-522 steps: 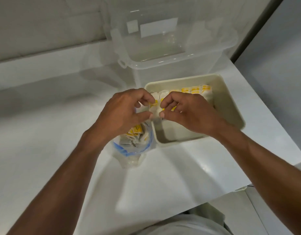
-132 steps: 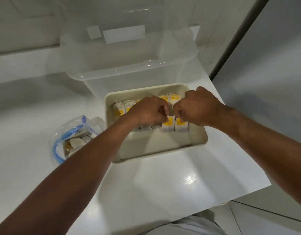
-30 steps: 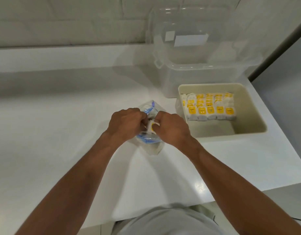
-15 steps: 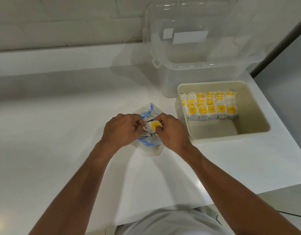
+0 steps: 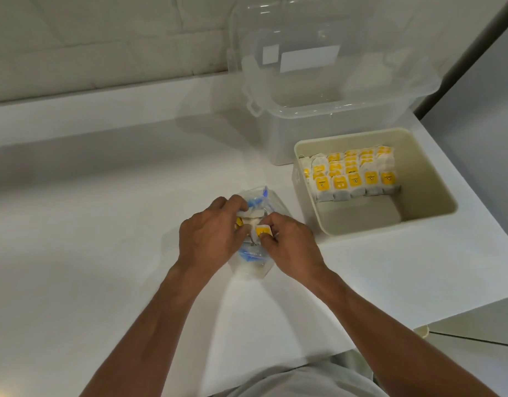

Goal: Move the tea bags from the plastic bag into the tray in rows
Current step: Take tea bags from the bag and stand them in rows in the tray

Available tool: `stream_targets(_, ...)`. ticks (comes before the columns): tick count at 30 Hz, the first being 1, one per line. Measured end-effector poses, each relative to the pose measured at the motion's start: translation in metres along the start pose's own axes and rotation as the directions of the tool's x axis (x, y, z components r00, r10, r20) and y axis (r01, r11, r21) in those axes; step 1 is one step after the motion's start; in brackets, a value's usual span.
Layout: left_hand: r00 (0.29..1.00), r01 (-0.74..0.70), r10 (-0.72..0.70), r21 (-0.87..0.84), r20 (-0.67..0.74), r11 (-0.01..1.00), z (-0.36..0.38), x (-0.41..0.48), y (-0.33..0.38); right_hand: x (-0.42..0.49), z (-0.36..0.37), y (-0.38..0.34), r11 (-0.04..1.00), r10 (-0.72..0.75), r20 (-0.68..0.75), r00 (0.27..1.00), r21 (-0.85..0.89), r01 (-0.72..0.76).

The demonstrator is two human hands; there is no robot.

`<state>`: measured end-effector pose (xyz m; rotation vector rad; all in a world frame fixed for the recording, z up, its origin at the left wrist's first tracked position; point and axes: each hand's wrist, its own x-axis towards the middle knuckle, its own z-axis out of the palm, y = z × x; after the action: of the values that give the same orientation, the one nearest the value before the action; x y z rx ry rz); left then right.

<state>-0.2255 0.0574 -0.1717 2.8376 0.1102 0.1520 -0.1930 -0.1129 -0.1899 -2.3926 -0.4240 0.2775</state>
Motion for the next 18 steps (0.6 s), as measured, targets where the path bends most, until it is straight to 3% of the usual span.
stream_targets(2,0.997,-0.071,0.071,0.017,-0.026,0.997,-0.001,0.007,0.004,-0.005,0.002,0.003,0.995,0.045,-0.001,0.999,0.089,-0.045)
stream_targets(5,0.99,-0.129,0.126,0.055,0.06,0.99,0.005,0.018,0.006,-0.013,0.008,0.011,0.973,0.124,0.016,0.992,0.197,-0.125)
stream_targets(9,0.99,-0.135,0.133,0.033,0.046,0.99,0.016,0.017,-0.002,-0.019,0.018,0.018,0.935,0.186,-0.026,0.982,0.313,-0.169)
stream_targets(14,0.999,-0.039,0.041,-0.063,0.032,0.997,0.019,0.005,-0.008,-0.018,0.021,0.018,0.89,0.219,0.012,0.976,0.407,-0.205)
stream_targets(18,0.993,0.098,-0.081,-0.214,0.089,0.972,0.009,0.007,-0.003,-0.013,0.011,0.013,0.776,0.284,0.129,0.95,0.552,-0.306)
